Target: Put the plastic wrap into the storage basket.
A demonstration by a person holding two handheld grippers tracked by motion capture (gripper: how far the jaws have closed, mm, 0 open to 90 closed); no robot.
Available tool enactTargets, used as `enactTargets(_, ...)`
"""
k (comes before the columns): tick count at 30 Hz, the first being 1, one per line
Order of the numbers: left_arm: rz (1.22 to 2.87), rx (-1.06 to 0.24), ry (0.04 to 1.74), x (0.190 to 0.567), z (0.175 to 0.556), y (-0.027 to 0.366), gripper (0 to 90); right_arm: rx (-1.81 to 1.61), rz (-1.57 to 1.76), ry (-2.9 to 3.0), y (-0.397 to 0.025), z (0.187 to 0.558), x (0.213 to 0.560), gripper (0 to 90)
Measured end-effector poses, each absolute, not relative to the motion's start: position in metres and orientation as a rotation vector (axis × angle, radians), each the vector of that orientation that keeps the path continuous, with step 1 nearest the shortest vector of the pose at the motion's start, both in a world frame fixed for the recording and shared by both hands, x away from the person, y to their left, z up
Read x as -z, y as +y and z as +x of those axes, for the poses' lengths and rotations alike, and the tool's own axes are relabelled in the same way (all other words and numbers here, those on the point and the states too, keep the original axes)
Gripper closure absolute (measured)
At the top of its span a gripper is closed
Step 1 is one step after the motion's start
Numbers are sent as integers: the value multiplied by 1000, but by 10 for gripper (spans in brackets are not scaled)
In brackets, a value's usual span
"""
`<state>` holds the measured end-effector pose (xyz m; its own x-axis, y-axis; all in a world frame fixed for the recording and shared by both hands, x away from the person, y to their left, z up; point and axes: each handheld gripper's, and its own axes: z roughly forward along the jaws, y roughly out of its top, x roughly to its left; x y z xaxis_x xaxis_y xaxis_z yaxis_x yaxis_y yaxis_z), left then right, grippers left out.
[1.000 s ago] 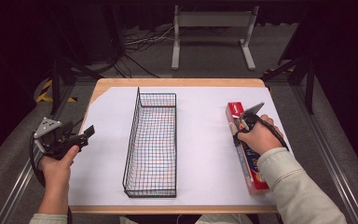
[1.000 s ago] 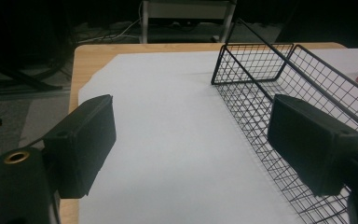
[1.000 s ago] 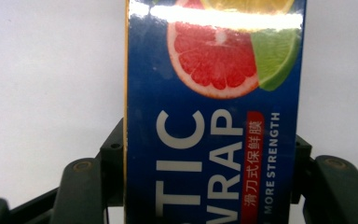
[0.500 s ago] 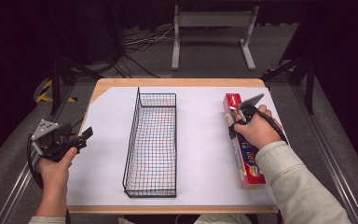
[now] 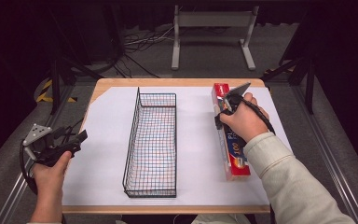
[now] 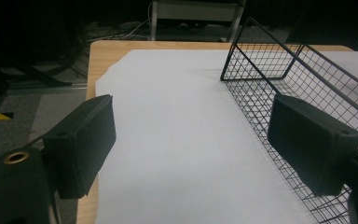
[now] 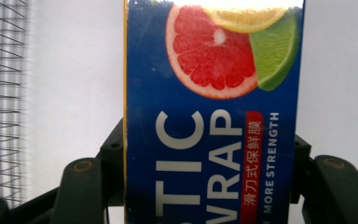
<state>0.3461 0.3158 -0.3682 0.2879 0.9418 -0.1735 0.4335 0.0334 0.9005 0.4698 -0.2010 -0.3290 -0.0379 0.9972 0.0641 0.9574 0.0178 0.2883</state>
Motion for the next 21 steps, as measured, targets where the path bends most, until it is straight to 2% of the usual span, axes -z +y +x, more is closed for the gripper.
enactTargets(21,1560,-627,1279,367,358,312,161,-390,2073,2080,-135,478,298,394)
